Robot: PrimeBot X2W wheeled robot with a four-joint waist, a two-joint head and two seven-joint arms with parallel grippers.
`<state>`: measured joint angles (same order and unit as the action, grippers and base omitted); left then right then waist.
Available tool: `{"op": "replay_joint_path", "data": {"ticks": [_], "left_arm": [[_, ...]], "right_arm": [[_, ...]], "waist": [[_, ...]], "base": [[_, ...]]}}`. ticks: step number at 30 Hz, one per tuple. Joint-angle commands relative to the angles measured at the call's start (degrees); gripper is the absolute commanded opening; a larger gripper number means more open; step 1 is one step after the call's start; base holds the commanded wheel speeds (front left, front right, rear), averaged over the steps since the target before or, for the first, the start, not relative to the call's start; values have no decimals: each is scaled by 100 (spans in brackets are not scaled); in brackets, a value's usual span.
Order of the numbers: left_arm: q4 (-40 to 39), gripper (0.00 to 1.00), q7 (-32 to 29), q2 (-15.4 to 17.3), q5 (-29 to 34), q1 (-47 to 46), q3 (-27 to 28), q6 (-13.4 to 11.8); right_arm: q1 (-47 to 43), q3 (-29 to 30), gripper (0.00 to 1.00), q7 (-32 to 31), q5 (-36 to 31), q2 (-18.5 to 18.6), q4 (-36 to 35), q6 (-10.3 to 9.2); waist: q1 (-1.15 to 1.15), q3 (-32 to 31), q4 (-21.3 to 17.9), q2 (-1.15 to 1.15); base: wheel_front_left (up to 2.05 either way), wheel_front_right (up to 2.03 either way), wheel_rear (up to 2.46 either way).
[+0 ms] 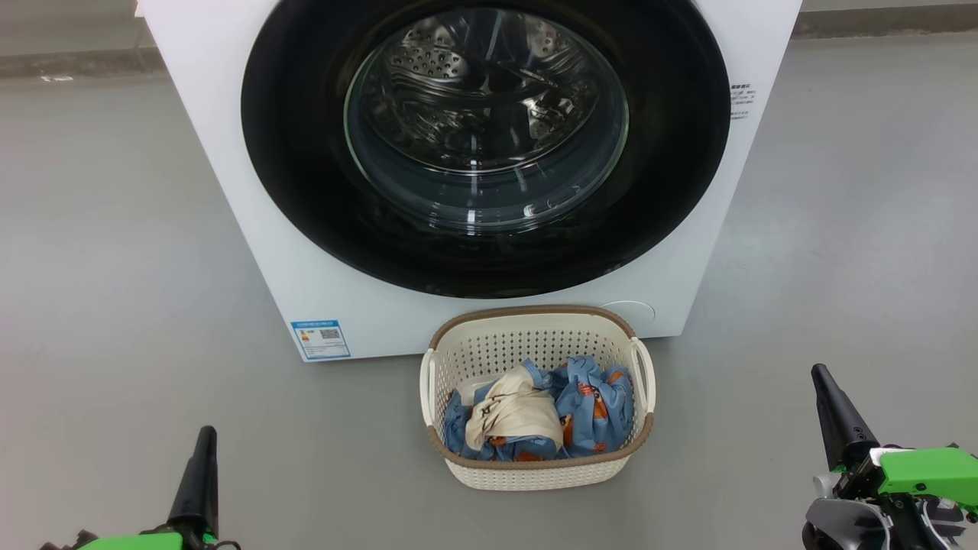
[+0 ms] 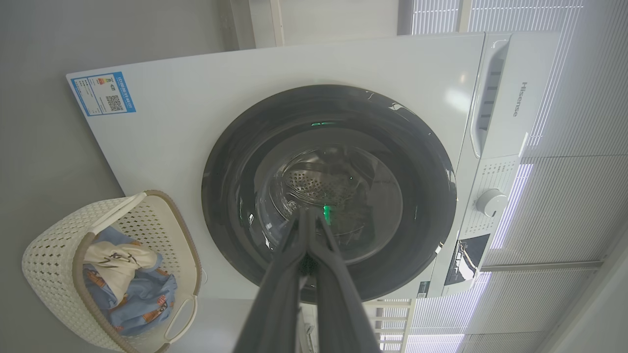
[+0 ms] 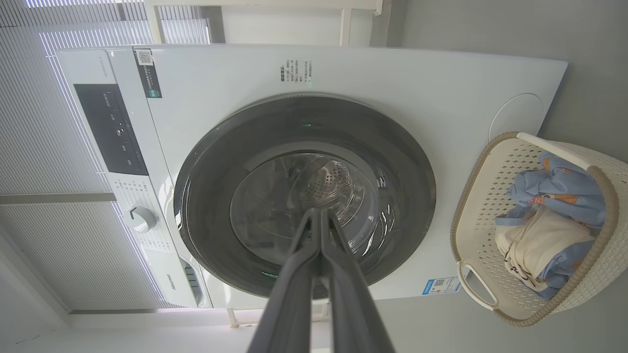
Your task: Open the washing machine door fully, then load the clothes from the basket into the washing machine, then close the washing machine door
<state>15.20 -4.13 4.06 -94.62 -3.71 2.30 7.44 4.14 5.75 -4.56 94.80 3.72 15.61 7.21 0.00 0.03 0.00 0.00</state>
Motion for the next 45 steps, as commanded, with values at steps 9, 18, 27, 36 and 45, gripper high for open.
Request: {"op": "replay_joint_path", "data": {"ticks": [9,18,27,36,45], "left_arm": [[-96,0,-61,45,60,-269,204,4],[-95,0,-69,37,69,-270,214,4],[-95,0,-76,31,76,-270,223,4],[-94,0,-84,24,85,-271,232,4],[-93,0,-91,18,92,-272,241,4]], "right_arm": [[228,-95,0,-53,-117,46,-135,28],[229,-87,0,-60,-124,40,-135,28],[229,-79,0,-66,-131,34,-134,28],[230,-71,0,-73,-138,28,-134,28],[231,-63,0,-79,-144,23,-133,28]], "waist": [[0,0,0,0],[0,0,0,0],[0,0,0,0],[0,0,0,0],[0,0,0,0]], "base": [[0,0,0],[0,0,0],[0,0,0],[0,0,0],[0,0,0]]}}
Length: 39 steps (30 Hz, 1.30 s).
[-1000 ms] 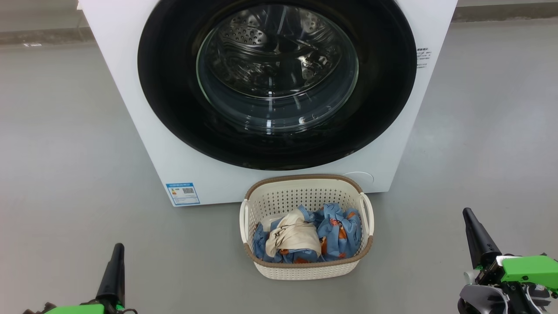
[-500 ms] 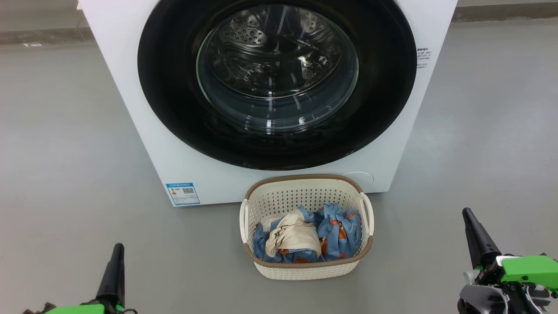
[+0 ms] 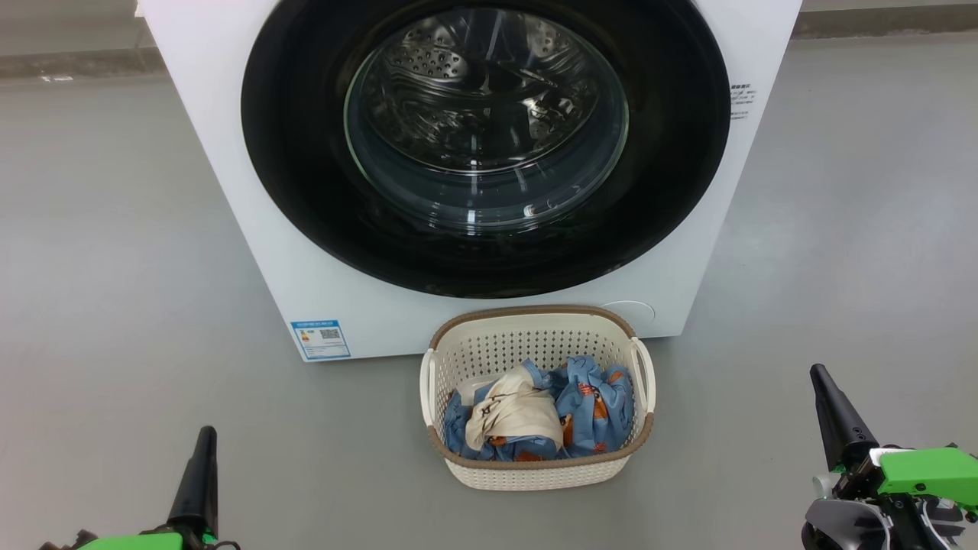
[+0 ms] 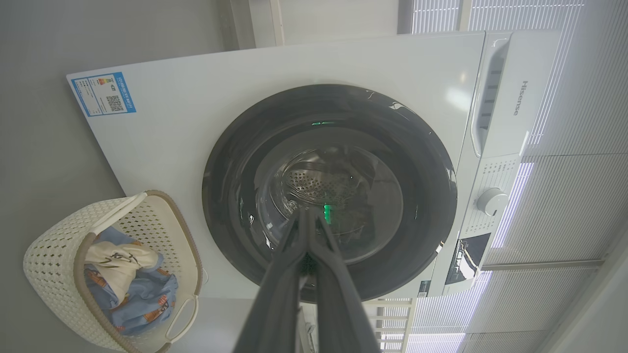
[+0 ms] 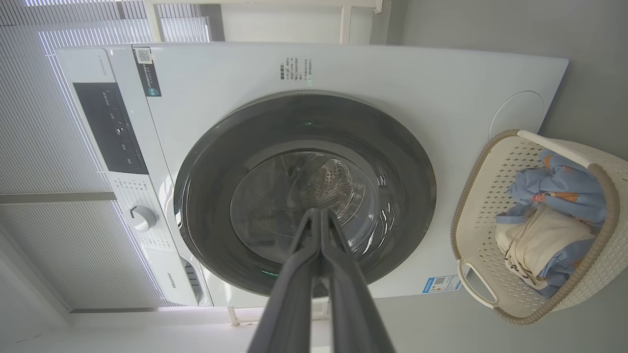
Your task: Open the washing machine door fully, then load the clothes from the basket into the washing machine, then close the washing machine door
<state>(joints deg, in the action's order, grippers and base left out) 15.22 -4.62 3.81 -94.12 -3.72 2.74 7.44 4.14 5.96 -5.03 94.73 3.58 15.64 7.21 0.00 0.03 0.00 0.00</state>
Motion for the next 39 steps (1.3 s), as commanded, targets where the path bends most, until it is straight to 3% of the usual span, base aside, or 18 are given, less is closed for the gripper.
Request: {"op": "replay_joint_path", "data": {"ticks": [1,13,14,18,27,39], "left_arm": [[-95,0,-42,42,43,-271,199,4],[-95,0,-52,34,53,-272,210,4],[-1,100,0,-7,2,-1,16,0],[260,100,8,-96,-1,192,-25,-1],[137,100,130,-73,122,182,-53,-1],[-20,100,320,-48,784,157,-21,0]], "right_arm": [[231,-83,0,-34,-138,36,-136,28],[231,-73,0,-42,-147,29,-136,28],[1,6,100,-4,-2,-10,2,0],[-184,-20,100,-1,10,-98,301,0],[-156,-105,100,119,-68,-91,250,2],[-70,-240,100,319,-665,14,193,4]], "waist": [[0,0,0,0],[0,0,0,0],[0,0,0,0],[0,0,0,0],[7,-6,14,0],[0,-3,47,0]], "base": [[0,0,0],[0,0,0],[0,0,0],[0,0,0],[0,0,0],[0,0,0]]}}
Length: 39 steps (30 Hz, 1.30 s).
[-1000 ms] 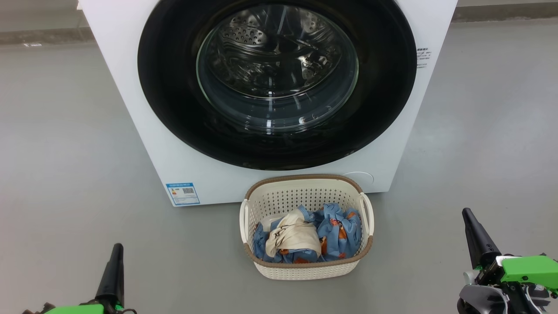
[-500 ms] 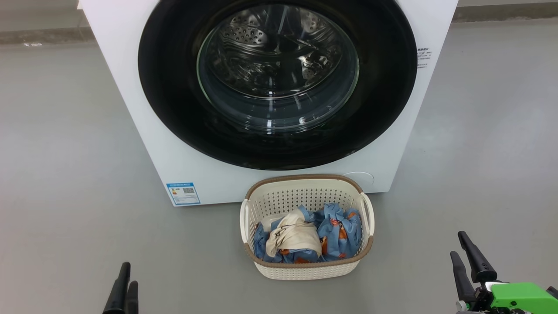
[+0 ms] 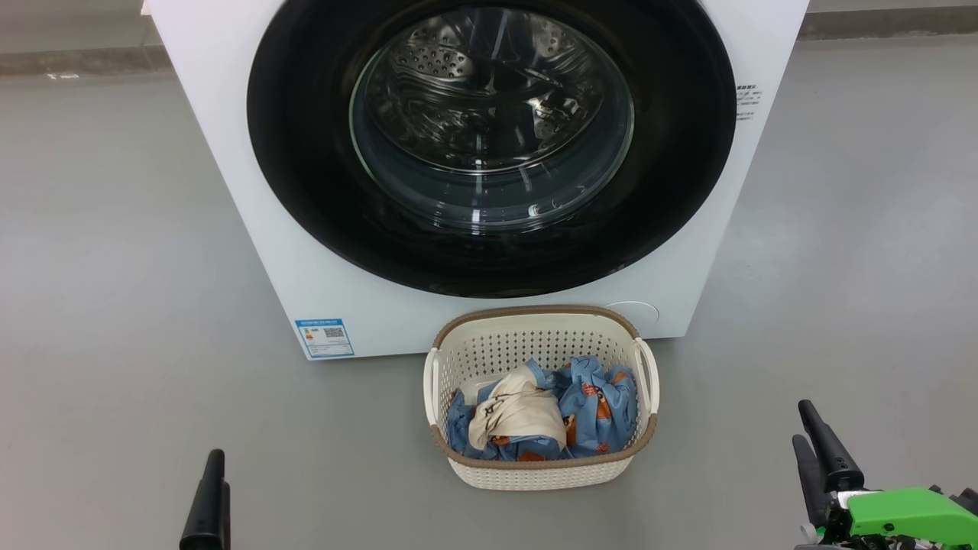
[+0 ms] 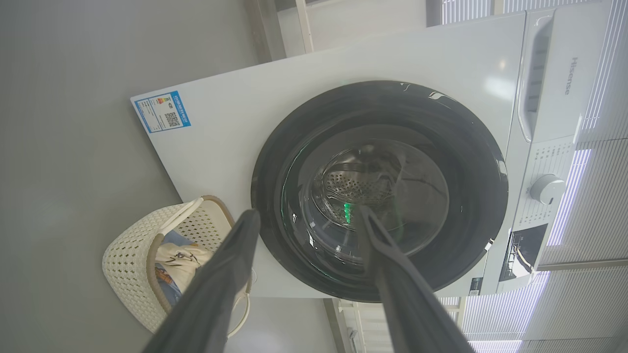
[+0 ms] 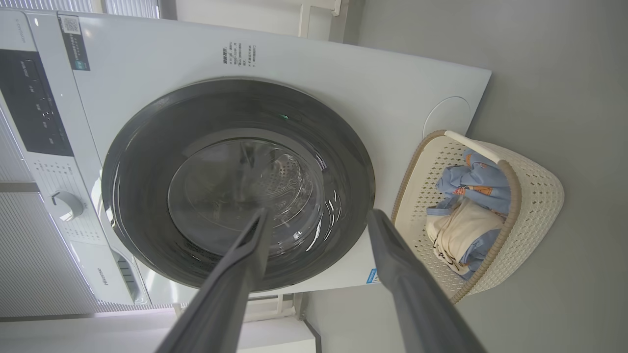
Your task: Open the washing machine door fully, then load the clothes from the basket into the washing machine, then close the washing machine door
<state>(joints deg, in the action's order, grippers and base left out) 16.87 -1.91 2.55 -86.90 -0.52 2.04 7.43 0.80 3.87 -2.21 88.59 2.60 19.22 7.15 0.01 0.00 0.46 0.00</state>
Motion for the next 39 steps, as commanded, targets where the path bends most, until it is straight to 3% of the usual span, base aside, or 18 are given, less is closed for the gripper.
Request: {"op": "replay_joint_path", "data": {"ticks": [1,22,39], "left_arm": [[-199,100,64,81,137,-164,50,1],[-336,100,408,211,1784,-170,-118,2],[-421,100,658,249,3068,-214,-131,3]], "right_arm": [[271,-39,100,53,-128,121,-173,11],[346,-378,100,406,-2000,268,-187,16],[417,-610,100,662,-2987,328,-121,20]], "waist": [[-1,-1,4,0],[-1,-24,58,0],[-1,-17,84,0]], "base": [[0,0,0],[0,0,0],[0,0,0]]}}
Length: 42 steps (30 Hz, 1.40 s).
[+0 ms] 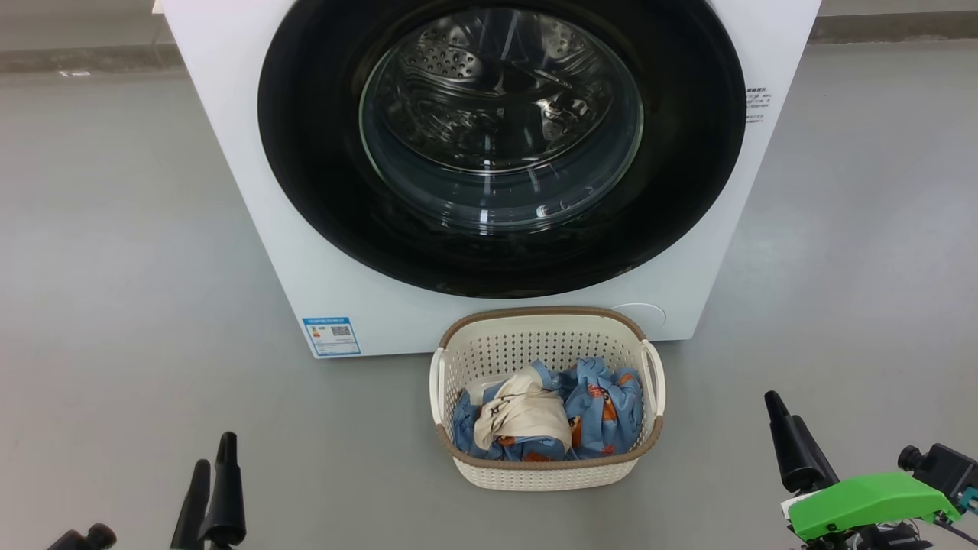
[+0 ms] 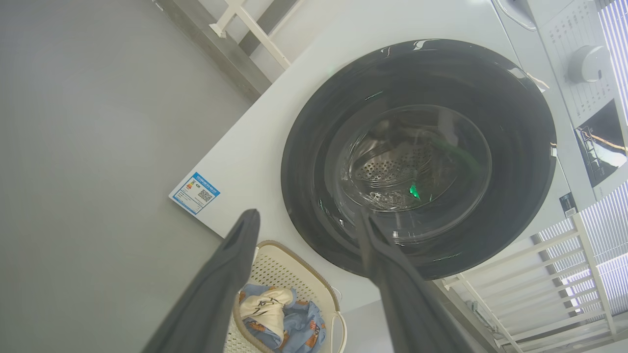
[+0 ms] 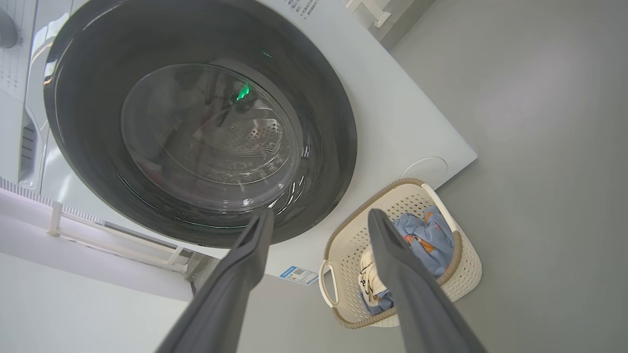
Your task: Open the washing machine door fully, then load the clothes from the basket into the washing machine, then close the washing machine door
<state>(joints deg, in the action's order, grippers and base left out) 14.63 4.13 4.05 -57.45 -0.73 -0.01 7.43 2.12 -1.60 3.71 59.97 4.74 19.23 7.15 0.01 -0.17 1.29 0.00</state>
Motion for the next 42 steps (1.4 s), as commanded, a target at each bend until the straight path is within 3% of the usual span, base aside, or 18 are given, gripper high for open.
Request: {"op": "replay_joint_path", "data": {"ticks": [1,42], "left_arm": [[-204,100,70,100,194,-195,72,3],[-354,100,695,197,2948,-254,27,4]], "right_arm": [[290,-79,100,86,-186,120,-119,20],[469,-642,100,727,-2610,350,-23,29]], "waist": [[0,3,5,0],[-1,-42,76,0]], "base": [[0,0,0],[0,0,0]]}}
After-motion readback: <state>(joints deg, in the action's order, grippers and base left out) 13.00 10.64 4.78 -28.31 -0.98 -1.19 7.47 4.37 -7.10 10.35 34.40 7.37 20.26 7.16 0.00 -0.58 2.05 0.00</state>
